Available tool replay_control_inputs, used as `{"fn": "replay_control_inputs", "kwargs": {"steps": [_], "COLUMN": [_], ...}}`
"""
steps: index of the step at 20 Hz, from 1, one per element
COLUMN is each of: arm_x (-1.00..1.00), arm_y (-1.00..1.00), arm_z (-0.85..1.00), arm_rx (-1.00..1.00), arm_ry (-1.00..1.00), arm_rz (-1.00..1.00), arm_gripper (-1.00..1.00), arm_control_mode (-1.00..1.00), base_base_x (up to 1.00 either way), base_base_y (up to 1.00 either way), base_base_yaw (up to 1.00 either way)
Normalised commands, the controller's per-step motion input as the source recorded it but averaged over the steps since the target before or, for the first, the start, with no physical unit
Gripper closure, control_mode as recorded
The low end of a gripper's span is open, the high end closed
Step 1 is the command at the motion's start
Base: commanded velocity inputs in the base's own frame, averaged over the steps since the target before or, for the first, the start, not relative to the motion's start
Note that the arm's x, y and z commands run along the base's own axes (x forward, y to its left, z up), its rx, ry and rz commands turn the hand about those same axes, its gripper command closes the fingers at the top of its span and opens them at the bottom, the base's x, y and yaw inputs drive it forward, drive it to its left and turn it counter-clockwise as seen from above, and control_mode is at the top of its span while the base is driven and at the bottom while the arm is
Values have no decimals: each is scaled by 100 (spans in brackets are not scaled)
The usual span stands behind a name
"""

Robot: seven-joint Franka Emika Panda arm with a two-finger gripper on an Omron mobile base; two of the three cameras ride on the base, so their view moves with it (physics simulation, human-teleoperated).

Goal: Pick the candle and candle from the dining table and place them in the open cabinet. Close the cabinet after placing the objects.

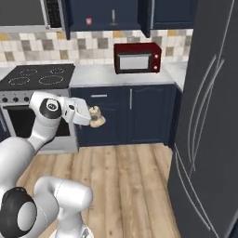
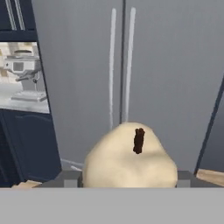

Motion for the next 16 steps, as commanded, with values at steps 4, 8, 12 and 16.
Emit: {"fn": "replay_control_inputs", "kwargs": {"steps": [4, 8, 12, 16], "arm_x": [0, 0, 0, 0], "arm_y": [0, 0, 0, 0], "arm_z": [0, 0, 0, 0], "arm_rx": [0, 0, 0, 0], "arm_ry": [0, 0, 0, 0], "arm_rz": [0, 0, 0, 0], "arm_gripper": [100, 100, 100, 100], "arm_control_mode": [100, 100, 100, 100], "base_base_x": [85, 83, 82, 80], "base_base_y": [-28, -29, -32, -37], "base_base_yaw": [26, 26, 27, 28]}}
